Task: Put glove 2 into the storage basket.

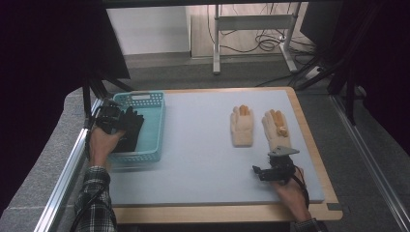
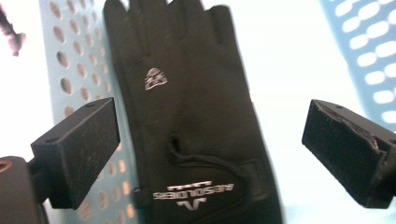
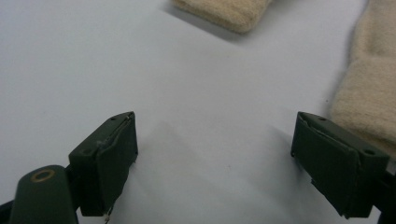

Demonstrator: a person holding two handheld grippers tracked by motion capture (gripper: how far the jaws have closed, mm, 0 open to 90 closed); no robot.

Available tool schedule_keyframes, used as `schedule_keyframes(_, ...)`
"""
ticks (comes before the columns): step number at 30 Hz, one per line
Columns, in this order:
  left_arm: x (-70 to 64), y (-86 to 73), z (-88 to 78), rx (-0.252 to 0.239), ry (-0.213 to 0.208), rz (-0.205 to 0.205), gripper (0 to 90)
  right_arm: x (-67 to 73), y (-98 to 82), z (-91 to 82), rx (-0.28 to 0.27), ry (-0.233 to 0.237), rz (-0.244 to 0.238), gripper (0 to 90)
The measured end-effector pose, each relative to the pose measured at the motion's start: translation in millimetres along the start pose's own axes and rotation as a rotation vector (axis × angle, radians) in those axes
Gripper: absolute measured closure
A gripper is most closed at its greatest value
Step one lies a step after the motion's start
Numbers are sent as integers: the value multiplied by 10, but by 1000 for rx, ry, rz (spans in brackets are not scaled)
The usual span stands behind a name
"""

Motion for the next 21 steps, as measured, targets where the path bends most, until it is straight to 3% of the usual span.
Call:
schedule_keyframes(10,-326,117,-310,-191,-54,39,14,0,0,0,1,1,2,140)
schedule_keyframes(14,-532,161,-426,-250,-52,92,5,-1,-1,1,2,1,3,140)
schedule_keyframes(21,-951,203,-568,-307,-47,206,0,-1,-1,1,2,1,3,140)
Point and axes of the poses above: each handheld gripper's, and its own axes: z roughly forward along the jaws, y roughly out of its top, x roughly to its left, the point moved 8 cm from there along z, roughly forward along the jaws, and after that the axes turned 15 degrees about z, right-handed, at the moved point
